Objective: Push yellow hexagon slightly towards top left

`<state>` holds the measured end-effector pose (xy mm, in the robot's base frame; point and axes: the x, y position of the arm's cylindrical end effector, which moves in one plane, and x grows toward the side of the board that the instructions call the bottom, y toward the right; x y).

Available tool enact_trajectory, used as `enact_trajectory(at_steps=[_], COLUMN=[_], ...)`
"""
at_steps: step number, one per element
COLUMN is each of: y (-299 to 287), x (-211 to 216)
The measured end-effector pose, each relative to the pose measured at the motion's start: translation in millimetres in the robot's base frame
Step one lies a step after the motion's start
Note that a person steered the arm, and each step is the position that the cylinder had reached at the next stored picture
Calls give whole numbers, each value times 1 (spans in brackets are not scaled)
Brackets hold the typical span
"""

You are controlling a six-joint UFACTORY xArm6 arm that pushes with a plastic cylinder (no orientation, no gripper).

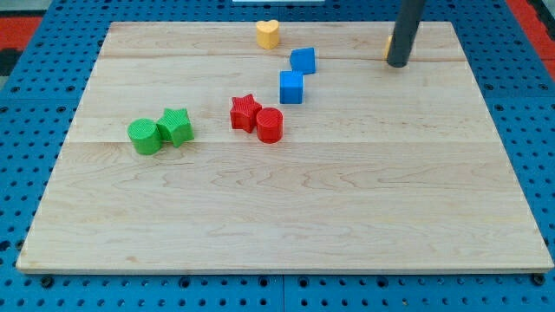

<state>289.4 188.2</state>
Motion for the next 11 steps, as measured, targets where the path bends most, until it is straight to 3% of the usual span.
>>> enact_trajectory(at_steps=[2, 3, 4, 6, 8, 10, 11], y=[8, -51, -53, 12, 58, -73, -107], x=[-22, -23, -23, 0, -44, -47, -48])
